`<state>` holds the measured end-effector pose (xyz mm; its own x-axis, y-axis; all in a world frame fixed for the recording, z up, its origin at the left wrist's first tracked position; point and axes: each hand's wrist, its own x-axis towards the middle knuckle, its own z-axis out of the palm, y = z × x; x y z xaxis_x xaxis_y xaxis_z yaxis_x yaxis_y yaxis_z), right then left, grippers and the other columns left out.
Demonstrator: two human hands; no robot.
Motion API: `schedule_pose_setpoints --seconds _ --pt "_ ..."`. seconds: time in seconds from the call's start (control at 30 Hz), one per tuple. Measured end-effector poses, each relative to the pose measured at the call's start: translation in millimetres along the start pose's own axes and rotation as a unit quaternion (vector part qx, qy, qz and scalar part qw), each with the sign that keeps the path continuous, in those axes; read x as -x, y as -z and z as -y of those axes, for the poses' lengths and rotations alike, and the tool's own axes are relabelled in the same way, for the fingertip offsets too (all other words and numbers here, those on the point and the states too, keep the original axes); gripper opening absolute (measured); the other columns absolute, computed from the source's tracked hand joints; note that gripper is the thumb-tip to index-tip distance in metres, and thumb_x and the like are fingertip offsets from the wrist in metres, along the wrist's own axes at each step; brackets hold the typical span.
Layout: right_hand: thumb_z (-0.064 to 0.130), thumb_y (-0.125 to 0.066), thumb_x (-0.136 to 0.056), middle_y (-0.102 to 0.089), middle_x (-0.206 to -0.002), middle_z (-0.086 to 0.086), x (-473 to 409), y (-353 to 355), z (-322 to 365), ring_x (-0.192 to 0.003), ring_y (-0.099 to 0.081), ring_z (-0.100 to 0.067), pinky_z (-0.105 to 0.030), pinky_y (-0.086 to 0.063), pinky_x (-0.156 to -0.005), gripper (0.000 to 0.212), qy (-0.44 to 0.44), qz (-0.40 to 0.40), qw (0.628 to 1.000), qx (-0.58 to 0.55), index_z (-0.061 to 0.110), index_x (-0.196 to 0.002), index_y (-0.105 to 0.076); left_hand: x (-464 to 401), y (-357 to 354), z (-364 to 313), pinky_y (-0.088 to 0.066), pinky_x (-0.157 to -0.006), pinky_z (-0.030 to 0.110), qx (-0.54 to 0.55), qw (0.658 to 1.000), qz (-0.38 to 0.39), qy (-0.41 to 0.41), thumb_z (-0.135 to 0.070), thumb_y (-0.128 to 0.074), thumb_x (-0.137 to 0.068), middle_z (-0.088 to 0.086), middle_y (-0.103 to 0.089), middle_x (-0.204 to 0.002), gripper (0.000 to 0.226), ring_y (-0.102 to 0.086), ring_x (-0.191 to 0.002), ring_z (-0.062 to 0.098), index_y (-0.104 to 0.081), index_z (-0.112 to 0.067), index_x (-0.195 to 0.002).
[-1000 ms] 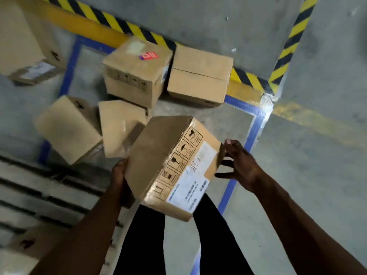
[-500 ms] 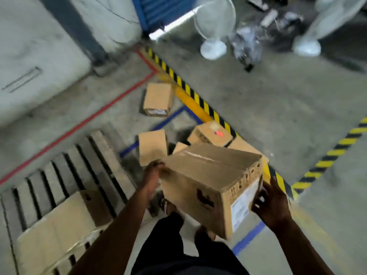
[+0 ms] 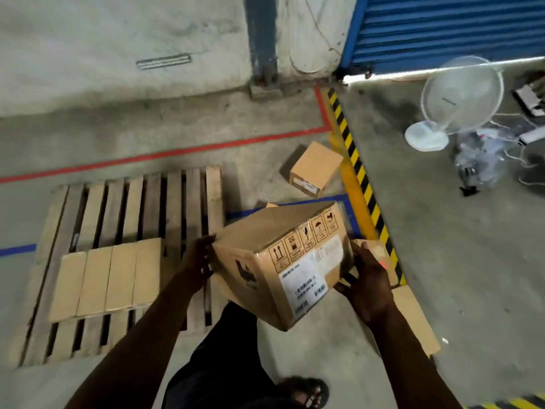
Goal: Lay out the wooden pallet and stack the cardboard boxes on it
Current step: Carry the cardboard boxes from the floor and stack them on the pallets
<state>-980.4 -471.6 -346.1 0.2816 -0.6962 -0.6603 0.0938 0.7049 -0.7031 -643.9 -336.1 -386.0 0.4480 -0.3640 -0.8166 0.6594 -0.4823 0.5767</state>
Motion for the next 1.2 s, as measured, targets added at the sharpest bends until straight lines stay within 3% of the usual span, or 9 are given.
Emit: schedule_pose_setpoints --seconds 0.23,0.37,0.5,0.63,0.73,0.8,0.9,1.03,1.2 --pt "0.02 -0.061 -0.101 -0.071 -0.094 -0.006 -122.2 -130.2 50.0 -0.096 -0.065 -0.028 -0.042 -0.055 -0.073 0.024 -0.029 -0.002 0.994 0.104 0.037 -0.107 -0.077 -131.4 17.3 -98.6 -0.048 -0.102 0.049 0.056 0.996 -0.039 0.053 -0.032 -0.074 -0.089 0.011 -0.059 -0.139 0.043 -0.055 -0.127 0.034 -0.067 -0.02 -0.129" --pt "0.013 -0.059 -0.102 -0.071 -0.115 -0.01 -188.2 -208.1 92.4 -0.102 -0.067 -0.028 -0.036 -0.06 -0.063 0.037 -0.04 0.02 0.989 0.144 0.022 -0.138 -0.062 -173.0 34.1 -175.0 -0.046 -0.1 0.05 0.071 0.994 -0.049 0.072 -0.036 -0.072 -0.093 0.007 -0.059 -0.134 0.017 -0.055 -0.125 0.031 -0.069 -0.027 -0.106" --pt "0.016 -0.06 -0.1 -0.074 -0.11 -0.005 -236.4 -289.3 149.9 -0.102 -0.068 -0.027 -0.038 -0.055 -0.07 0.031 -0.043 0.04 0.989 0.137 0.032 -0.126 -0.067 -201.0 39.5 -246.1 -0.048 -0.093 0.047 0.087 0.992 -0.082 0.037 -0.037 -0.069 -0.094 0.008 -0.064 -0.113 0.018 -0.061 -0.11 0.03 -0.068 -0.024 -0.105" --pt "0.008 -0.057 -0.099 -0.079 -0.086 0.005 -285.1 -356.8 195.2 -0.096 -0.068 -0.029 -0.042 -0.056 -0.072 0.025 -0.002 0.067 0.985 0.159 0.03 -0.105 -0.069 -227.3 39.7 -309.8 -0.051 -0.09 0.045 0.125 0.988 -0.084 -0.018 -0.038 -0.069 -0.092 0.009 -0.065 -0.121 0.041 -0.062 -0.109 0.028 -0.065 -0.021 -0.128" --pt "0.015 -0.06 -0.1 -0.078 -0.088 -0.003 -326.3 -399.7 223.6 -0.095 -0.068 -0.034 -0.052 -0.057 -0.079 0.019 0.01 0.094 0.98 0.174 0.028 -0.098 -0.073 -256.2 35.0 -363.8 -0.049 -0.085 0.042 0.142 0.983 -0.116 -0.027 -0.037 -0.07 -0.092 0.006 -0.065 -0.114 0.024 -0.06 -0.102 0.025 -0.066 -0.024 -0.112" --pt "0.016 -0.059 -0.102 -0.078 -0.096 -0.008 -367.2 -426.0 241.7 -0.097 -0.068 -0.038 -0.058 -0.054 -0.085 0.02 0.011 0.12 0.978 0.17 0.029 -0.103 -0.075 -279.9 29.0 -399.7 -0.046 -0.088 0.044 0.146 0.981 -0.123 -0.036 -0.036 -0.069 -0.093 0.004 -0.063 -0.111 0.017 -0.058 -0.102 0.025 -0.065 -0.025 -0.106" --pt "0.004 -0.056 -0.103 -0.075 -0.115 -0.009 -447.6 -455.3 264.2 -0.1 -0.072 -0.032 -0.045 -0.064 -0.073 0.033 0.005 0.142 0.971 0.194 0.018 -0.131 -0.064 -321.2 17.4 -449.1 -0.046 -0.094 0.048 0.141 0.98 -0.13 -0.044 -0.038 -0.072 -0.086 0.004 -0.061 -0.117 0.03 -0.058 -0.109 0.027 -0.067 -0.022 -0.111" --pt "-0.004 -0.061 -0.093 -0.075 -0.103 -0.012 -580.0 -516.6 312.4 -0.095 -0.07 -0.035 -0.037 -0.06 -0.059 0.04 -0.058 0.169 0.97 0.165 0.011 -0.129 -0.067 -396.3 -10.5 -527.9 -0.049 -0.09 0.044 0.174 0.963 -0.197 -0.058 -0.031 -0.074 -0.085 0.007 -0.063 -0.124 0.027 -0.06 -0.111 0.027 -0.071 -0.022 -0.111" --pt "0.01 -0.074 -0.093 -0.078 -0.112 -0.009 -704.0 -599.6 410.1 -0.105 -0.075 -0.032 -0.055 -0.062 -0.081 0.028 -0.049 0.236 0.943 0.23 0.025 -0.117 -0.074 -450.5 -57.6 -630.5 -0.051 -0.084 0.04 0.241 0.932 -0.263 -0.058 -0.028 -0.068 -0.089 0.004 -0.063 -0.11 0.024 -0.062 -0.098 0.022 -0.069 -0.024 -0.114"
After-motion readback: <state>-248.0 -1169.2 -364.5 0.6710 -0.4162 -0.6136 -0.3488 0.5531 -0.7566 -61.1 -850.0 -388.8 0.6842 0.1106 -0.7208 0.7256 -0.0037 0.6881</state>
